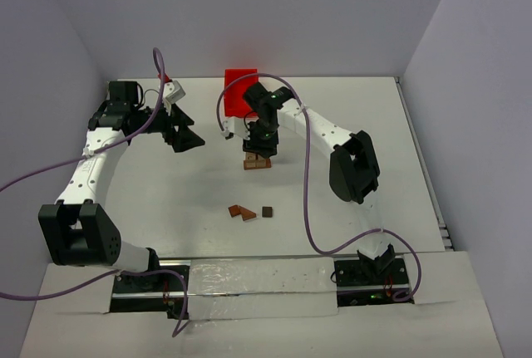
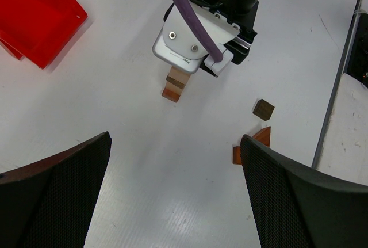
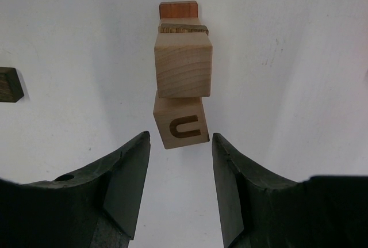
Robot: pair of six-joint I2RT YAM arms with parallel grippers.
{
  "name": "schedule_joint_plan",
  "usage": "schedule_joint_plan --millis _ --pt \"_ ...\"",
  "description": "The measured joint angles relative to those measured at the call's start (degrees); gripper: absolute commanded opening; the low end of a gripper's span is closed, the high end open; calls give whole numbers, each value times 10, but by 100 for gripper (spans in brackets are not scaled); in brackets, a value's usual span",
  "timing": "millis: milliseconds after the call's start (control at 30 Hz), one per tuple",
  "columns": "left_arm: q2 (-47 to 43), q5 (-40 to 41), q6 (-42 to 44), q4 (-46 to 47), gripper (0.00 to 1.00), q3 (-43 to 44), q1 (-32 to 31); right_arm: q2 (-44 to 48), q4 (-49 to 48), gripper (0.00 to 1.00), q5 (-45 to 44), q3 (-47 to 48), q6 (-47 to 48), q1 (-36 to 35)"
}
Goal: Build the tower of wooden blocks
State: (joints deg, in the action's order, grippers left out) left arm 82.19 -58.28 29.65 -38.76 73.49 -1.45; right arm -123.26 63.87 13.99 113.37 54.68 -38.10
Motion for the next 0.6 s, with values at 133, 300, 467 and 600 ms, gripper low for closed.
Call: schedule_joint_plan --millis 133,300,467,600 --pt "0 0 0 0 99 0 0 -3 1 53 1 2 0 0" --pt "1 0 0 0 99 0 -1 -7 0 44 2 2 0 -1" --pt "3 0 0 0 99 0 -1 -10 0 35 4 2 -1 -2" --pt "3 0 0 0 99 0 -1 -10 0 34 4 3 0 -3"
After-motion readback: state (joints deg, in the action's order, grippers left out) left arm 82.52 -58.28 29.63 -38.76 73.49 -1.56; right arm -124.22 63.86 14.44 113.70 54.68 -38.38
